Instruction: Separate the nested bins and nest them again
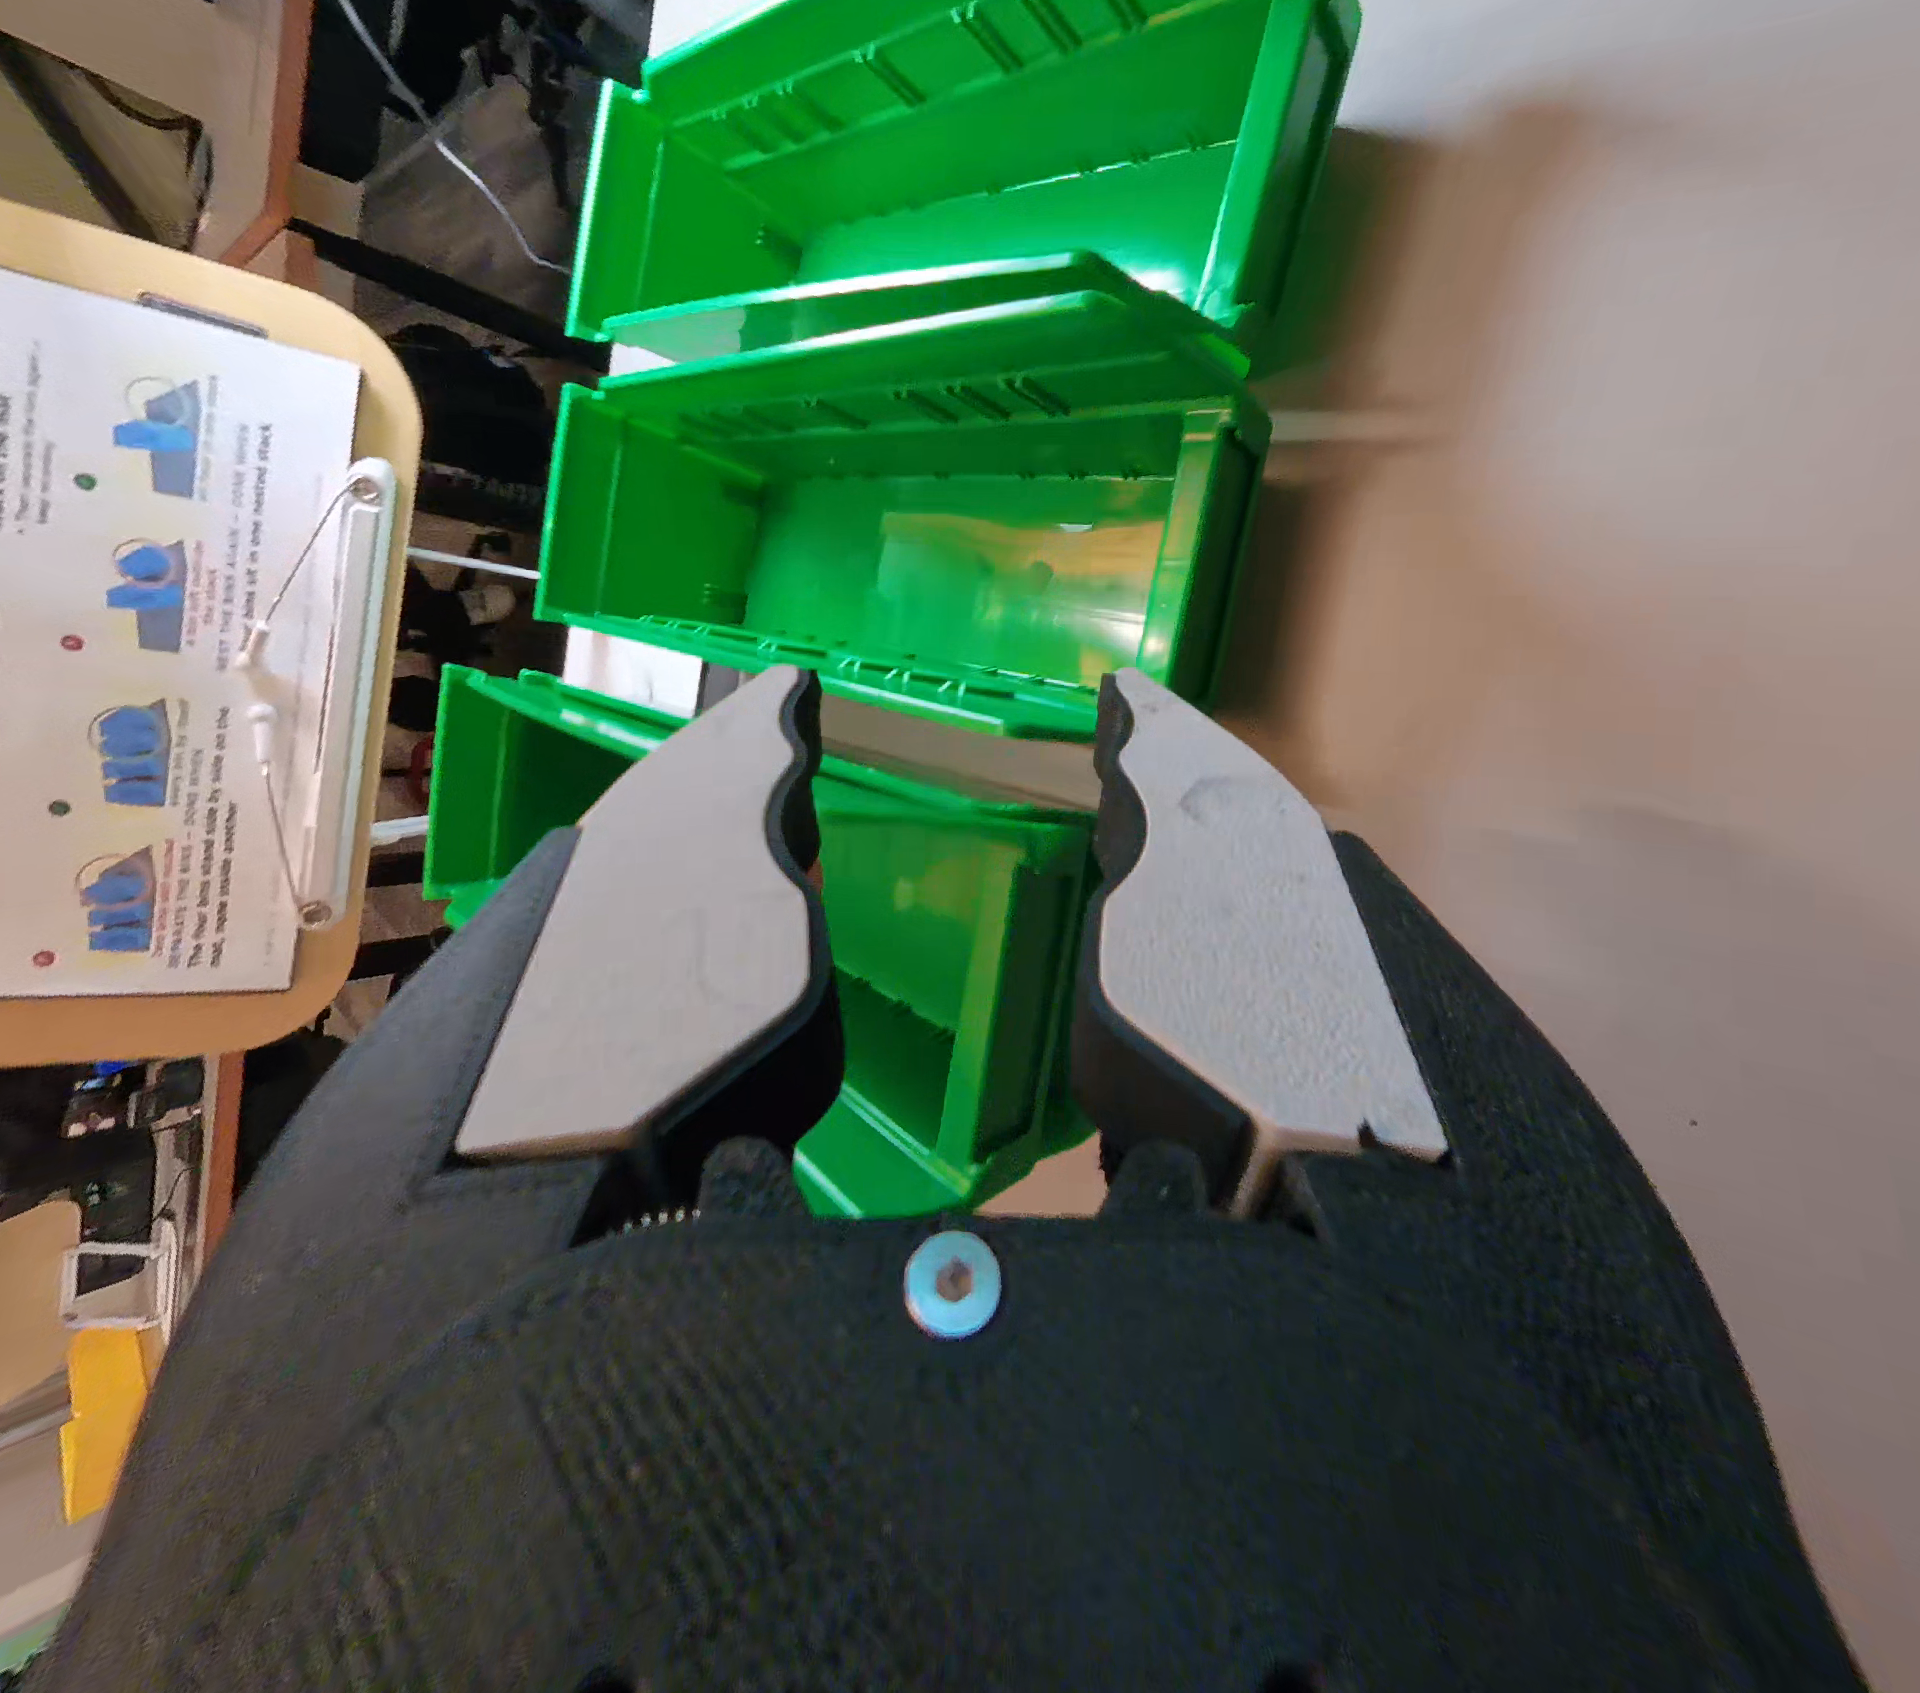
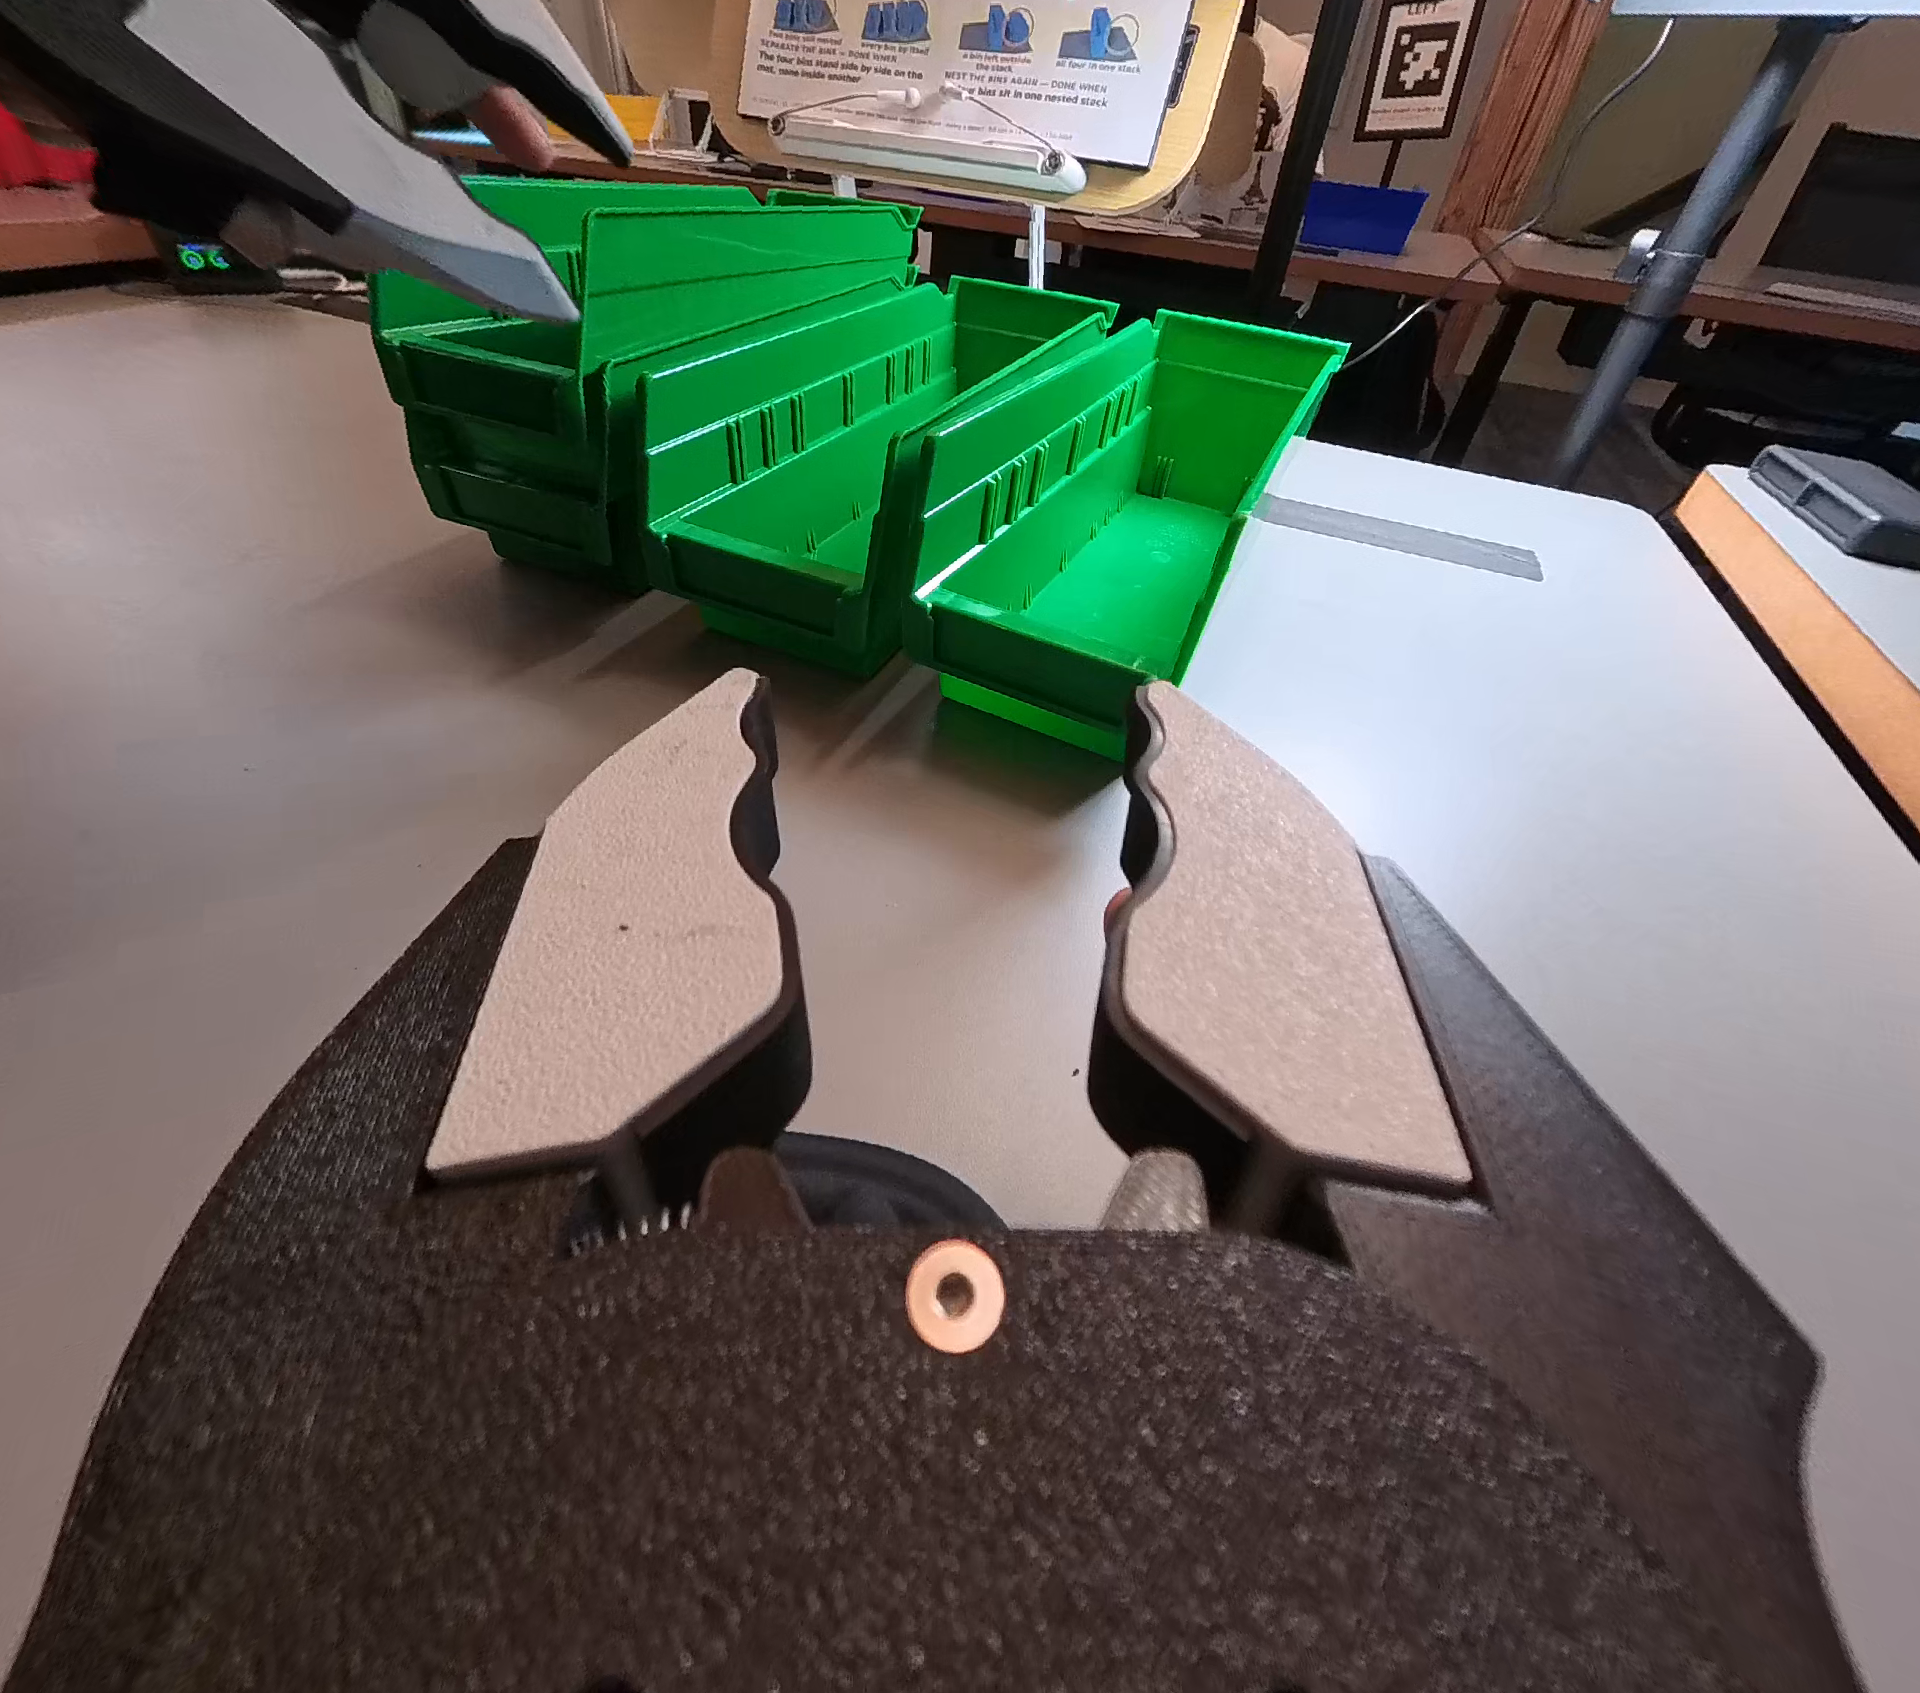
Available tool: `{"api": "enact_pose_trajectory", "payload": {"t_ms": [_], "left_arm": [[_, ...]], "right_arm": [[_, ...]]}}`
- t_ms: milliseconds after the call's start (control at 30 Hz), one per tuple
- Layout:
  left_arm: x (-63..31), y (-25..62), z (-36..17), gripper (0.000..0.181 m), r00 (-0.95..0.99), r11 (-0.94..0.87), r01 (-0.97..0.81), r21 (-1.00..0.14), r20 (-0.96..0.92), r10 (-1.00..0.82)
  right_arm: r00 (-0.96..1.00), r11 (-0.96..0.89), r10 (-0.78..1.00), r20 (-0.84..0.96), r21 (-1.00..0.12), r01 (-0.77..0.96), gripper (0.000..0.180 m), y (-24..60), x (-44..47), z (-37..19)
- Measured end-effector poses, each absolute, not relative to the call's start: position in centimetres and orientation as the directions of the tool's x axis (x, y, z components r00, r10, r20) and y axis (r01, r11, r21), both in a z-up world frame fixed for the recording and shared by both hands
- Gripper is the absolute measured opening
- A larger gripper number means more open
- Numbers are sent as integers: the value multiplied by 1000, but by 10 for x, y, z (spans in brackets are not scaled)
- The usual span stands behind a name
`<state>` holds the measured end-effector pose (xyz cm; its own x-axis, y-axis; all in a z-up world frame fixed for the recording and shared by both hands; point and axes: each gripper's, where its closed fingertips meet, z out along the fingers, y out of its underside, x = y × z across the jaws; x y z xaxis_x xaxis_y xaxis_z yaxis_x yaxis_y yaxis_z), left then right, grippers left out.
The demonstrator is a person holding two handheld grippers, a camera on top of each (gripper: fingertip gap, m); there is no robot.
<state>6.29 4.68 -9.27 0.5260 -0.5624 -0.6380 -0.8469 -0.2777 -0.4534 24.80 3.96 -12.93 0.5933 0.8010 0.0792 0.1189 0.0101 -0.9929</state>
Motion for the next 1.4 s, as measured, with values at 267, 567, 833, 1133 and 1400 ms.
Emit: {"api": "enact_pose_trajectory", "payload": {"t_ms": [267,567,833,1133,1400], "left_arm": [[88,58,-142,47,478,-314,-876,-366,-571,-667],[96,75,-206,45,468,-446,-880,-163,-463,-753],[83,85,-224,29,492,-480,-861,-167,-514,-703],[108,68,-158,28,490,-386,-871,-303,-566,-663],[89,57,-78,29,459,-347,-887,-304,-660,-594]], "right_arm": [[591,15,802,90,-991,132,64,39,247,-130],[585,20,806,94,-991,131,64,38,246,-130],[580,17,810,86,-992,124,63,37,246,-130],[582,12,808,92,-990,140,63,38,245,-132],[582,11,808,92,-990,141,62,38,245,-133]]}}
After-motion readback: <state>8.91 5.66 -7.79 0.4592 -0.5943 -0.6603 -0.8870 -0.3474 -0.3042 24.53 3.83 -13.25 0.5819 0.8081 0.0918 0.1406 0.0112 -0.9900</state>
